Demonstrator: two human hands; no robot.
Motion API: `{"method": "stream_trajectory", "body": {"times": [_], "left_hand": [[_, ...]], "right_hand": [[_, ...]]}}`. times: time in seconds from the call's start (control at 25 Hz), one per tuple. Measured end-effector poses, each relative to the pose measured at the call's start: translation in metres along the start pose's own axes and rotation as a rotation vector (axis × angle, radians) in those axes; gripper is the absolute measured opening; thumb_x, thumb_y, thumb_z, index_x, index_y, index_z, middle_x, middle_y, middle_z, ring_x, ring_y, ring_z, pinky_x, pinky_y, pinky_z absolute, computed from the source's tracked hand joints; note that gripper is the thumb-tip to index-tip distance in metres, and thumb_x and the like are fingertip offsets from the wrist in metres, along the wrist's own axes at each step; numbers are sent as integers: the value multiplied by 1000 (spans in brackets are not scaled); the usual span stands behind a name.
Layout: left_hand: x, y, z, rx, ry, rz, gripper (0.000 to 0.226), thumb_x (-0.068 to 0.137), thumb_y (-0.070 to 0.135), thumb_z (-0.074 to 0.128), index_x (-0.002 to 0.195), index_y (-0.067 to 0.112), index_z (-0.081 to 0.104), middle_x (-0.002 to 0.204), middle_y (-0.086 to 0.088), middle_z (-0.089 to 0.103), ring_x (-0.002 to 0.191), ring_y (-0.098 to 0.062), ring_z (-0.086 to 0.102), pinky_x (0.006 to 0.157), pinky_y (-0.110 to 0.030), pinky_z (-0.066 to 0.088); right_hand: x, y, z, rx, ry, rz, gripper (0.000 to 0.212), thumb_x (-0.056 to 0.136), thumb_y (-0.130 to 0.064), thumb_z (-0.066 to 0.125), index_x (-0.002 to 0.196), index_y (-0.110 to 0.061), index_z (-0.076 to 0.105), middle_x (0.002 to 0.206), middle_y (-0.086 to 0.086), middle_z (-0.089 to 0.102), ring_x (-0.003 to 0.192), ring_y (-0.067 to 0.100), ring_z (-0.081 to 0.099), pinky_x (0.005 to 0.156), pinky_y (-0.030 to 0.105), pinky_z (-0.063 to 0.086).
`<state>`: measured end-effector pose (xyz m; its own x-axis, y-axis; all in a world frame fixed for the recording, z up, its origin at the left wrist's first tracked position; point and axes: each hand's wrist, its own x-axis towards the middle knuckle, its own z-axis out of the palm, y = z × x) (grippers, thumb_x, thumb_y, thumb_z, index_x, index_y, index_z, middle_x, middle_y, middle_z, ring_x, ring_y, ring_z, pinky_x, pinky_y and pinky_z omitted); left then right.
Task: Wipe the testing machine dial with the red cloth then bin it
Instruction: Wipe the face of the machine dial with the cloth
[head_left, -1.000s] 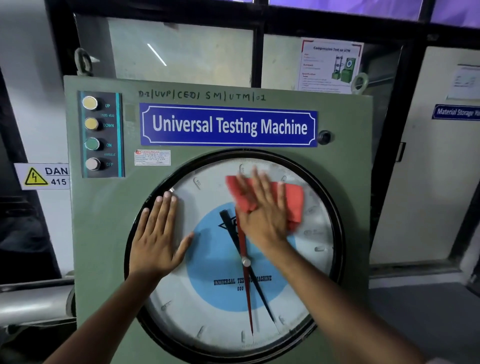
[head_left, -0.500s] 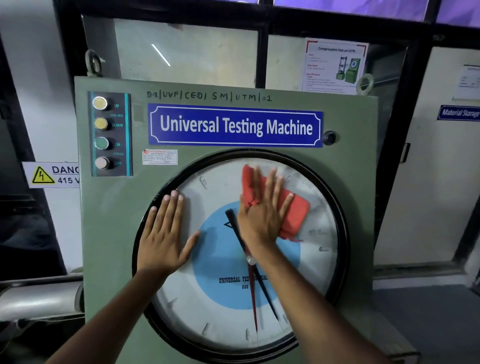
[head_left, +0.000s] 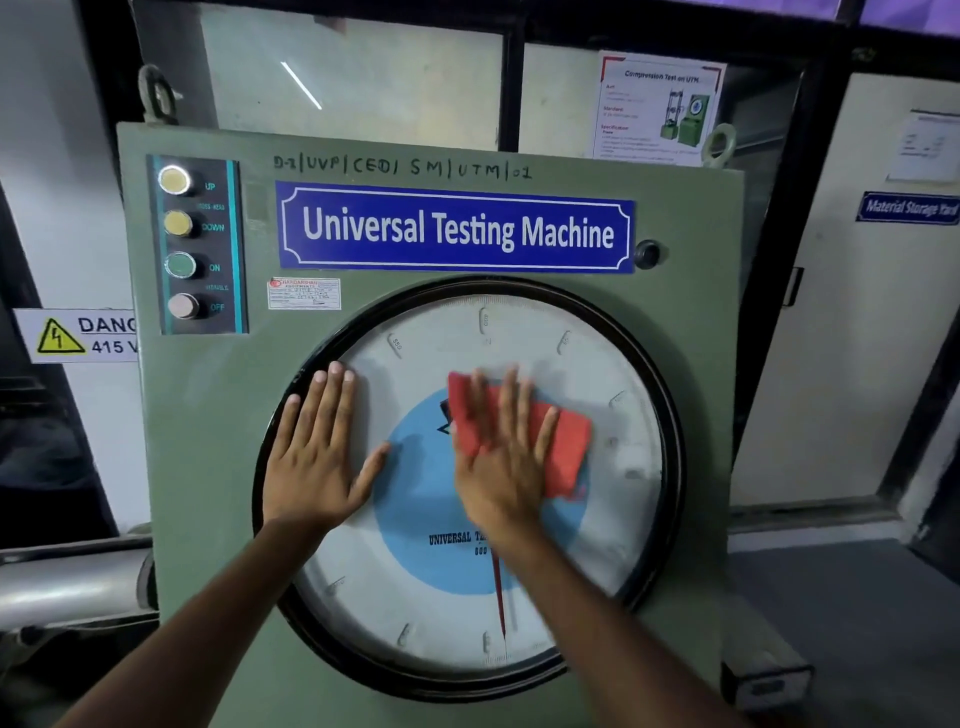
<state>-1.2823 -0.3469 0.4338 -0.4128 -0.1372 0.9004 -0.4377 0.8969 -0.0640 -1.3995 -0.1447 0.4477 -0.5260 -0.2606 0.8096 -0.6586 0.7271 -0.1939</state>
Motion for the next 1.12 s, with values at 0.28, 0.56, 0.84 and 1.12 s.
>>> {"method": "stream_trajectory", "body": {"times": [0.28, 0.56, 0.84, 1.12], "left_hand": [[0, 2, -3, -19, -11, 2, 91, 104, 69, 28, 174, 14, 10, 183, -1, 5, 169, -19, 8, 137, -38, 1], [1, 2, -5, -12, -22, -1, 91, 104, 67, 30, 174, 13, 8, 183, -2, 4, 169, -19, 6, 138, -39, 2], [2, 0, -1, -7, -14, -4, 91, 104, 68, 31, 174, 14, 9, 183, -1, 5, 169, -18, 8, 137, -38, 2], [-1, 0, -1, -12, -13, 3, 90, 105, 68, 29, 174, 14, 8, 183, -1, 3, 169, -18, 6, 137, -38, 0]], "right_hand": [[42, 14, -14, -75, -59, -41, 83, 104, -49, 42, 170, -38, -7, 178, 8, -18, 164, 25, -15, 132, 61, -2], [-34, 13, 0, -148, -101, -267, 97, 95, -36, 58, 171, -36, -2, 180, 8, -4, 167, 26, -1, 131, 63, 10], [27, 3, -13, -88, -41, -30, 84, 105, -46, 46, 171, -33, -3, 180, 11, -7, 167, 28, -3, 131, 63, 6], [20, 24, -17, -166, -135, -134, 89, 103, -43, 45, 168, -40, -16, 177, 6, -22, 164, 24, -13, 130, 66, -1]]}}
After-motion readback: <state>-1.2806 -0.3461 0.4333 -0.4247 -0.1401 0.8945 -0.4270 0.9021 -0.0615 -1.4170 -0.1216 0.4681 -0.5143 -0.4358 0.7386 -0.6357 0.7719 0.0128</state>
